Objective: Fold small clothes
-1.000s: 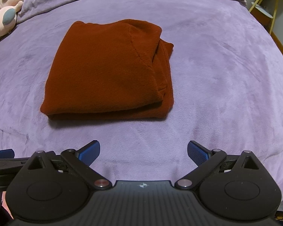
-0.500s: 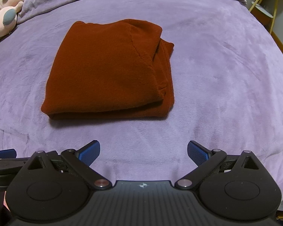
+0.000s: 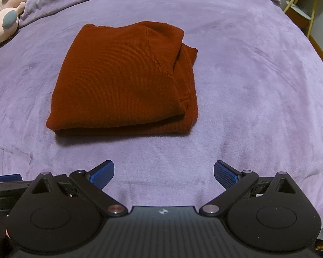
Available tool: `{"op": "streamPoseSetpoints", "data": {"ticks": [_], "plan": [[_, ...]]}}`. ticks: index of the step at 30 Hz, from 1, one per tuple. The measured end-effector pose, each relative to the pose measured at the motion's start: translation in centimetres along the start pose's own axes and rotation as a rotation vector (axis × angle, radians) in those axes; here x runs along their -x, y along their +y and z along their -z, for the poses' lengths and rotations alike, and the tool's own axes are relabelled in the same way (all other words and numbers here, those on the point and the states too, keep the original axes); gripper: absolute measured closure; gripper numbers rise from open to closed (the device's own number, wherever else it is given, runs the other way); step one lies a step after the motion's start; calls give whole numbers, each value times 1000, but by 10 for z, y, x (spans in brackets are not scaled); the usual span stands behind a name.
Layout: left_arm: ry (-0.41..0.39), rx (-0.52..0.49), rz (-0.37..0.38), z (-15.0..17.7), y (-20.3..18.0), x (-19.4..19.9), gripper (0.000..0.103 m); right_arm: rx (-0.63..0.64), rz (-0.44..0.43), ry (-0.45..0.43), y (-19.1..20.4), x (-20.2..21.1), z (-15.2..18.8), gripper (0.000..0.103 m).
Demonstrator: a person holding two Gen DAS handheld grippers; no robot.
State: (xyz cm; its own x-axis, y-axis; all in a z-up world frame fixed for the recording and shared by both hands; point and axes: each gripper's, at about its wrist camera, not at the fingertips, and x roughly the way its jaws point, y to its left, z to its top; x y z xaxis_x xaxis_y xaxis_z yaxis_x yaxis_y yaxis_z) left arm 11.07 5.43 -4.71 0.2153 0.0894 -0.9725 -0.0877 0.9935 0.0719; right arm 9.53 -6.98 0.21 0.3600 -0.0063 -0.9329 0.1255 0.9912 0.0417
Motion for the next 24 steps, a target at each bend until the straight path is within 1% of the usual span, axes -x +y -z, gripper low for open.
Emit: {"op": "streamPoseSetpoints", "data": {"ticks": [8,13,15,17,20,24], "plan": [[10,8,34,2,0,-2,7,1,5,3,0,0,1,4],[1,-7,40,3,-3,-1,7,-1,4,3,0,0,3,4],[6,-10,68,3,-2,-2,7,-2,7,3,0,0,3,4],[20,-10,76,3,-2,-5,7,-6,9,5,-1,-1,4,4],[10,-26,81,6,-4,-5,7,-5,12,10,-1,-2,4,4],[6,-38,106,8,-6,-2,7,-8,15,12,-2,-3,4,4]]}}
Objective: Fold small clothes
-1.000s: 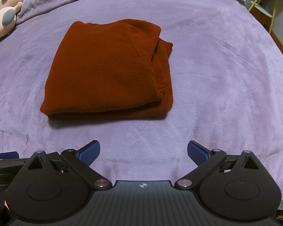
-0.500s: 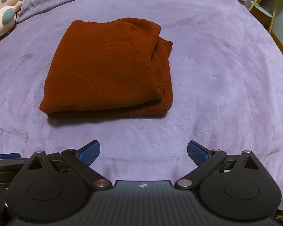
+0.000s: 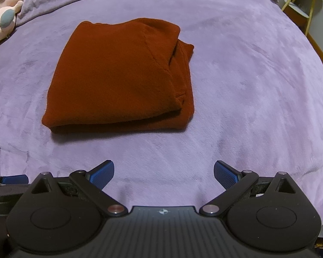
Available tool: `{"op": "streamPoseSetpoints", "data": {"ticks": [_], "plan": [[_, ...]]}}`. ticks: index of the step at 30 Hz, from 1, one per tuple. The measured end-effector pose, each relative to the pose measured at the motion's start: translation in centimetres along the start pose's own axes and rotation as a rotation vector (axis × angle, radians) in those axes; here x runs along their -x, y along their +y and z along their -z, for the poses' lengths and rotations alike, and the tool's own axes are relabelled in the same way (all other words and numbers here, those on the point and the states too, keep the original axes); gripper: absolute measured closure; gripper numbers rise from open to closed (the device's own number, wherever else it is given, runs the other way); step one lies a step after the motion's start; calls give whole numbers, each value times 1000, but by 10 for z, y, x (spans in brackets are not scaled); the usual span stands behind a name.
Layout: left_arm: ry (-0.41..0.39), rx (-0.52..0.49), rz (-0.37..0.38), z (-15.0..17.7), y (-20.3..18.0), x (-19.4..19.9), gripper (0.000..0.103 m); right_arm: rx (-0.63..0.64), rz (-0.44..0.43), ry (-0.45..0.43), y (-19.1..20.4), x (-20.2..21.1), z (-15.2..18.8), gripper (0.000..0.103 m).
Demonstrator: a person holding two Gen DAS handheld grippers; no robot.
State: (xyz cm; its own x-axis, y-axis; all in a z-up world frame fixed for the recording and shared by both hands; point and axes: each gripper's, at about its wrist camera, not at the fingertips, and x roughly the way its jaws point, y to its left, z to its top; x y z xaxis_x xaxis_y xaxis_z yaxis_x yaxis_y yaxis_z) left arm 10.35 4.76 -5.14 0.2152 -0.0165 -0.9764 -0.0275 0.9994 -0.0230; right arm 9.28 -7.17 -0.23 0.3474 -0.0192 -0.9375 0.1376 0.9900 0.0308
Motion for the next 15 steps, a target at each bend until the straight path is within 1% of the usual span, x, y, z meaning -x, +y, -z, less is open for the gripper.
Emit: {"op": "streamPoseSetpoints", "data": {"ticks": [3,8,15], "plan": [[-10,-18,-11,1,-3,2,7,-6,2,4,-1,-1,0,4],[-32,-21,-46,3,-5,6,7,-7,4,4,-2,-1,1,4],[-57,-49,-65,2,-8,14,7,-15,3,7,-5,-2,1,4]]}}
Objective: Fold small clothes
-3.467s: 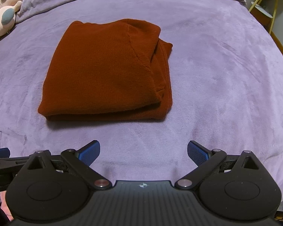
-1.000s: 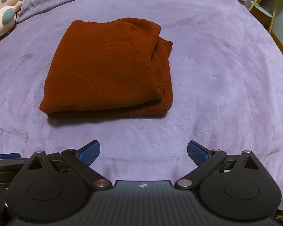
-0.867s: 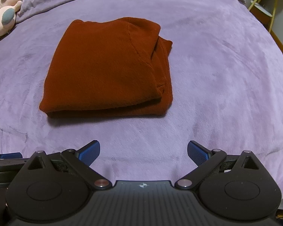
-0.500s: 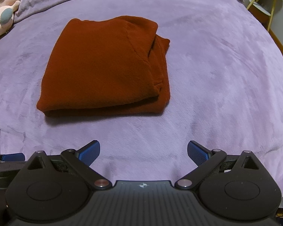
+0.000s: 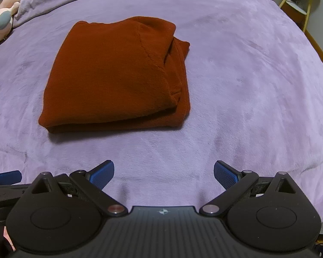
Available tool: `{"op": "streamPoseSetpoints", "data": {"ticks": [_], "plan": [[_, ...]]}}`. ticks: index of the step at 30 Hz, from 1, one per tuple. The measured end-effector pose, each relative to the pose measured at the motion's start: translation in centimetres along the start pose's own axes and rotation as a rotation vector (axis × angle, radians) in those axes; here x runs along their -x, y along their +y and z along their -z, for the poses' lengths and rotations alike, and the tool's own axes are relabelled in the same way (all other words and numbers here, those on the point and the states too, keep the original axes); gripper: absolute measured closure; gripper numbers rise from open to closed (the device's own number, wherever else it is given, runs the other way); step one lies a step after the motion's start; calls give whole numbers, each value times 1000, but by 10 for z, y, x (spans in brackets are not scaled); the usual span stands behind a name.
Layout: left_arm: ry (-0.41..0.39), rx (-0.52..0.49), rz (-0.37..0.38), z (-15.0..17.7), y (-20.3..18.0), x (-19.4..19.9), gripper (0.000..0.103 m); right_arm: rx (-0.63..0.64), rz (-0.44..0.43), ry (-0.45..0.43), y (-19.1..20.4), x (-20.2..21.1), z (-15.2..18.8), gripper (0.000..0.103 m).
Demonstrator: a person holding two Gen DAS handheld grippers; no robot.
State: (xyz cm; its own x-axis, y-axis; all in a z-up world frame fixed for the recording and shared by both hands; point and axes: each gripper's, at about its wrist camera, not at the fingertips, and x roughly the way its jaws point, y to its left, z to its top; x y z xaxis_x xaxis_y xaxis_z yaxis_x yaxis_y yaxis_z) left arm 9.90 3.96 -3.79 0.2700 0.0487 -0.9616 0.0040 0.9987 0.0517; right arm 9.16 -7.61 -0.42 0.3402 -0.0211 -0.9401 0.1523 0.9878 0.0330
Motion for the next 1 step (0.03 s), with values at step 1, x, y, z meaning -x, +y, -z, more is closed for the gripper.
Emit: {"op": "streamPoseSetpoints", "data": {"ticks": [1], "plan": [[-2,-3,-2,0,0,1,7,1,-1,0,0,0,0,4]]}}
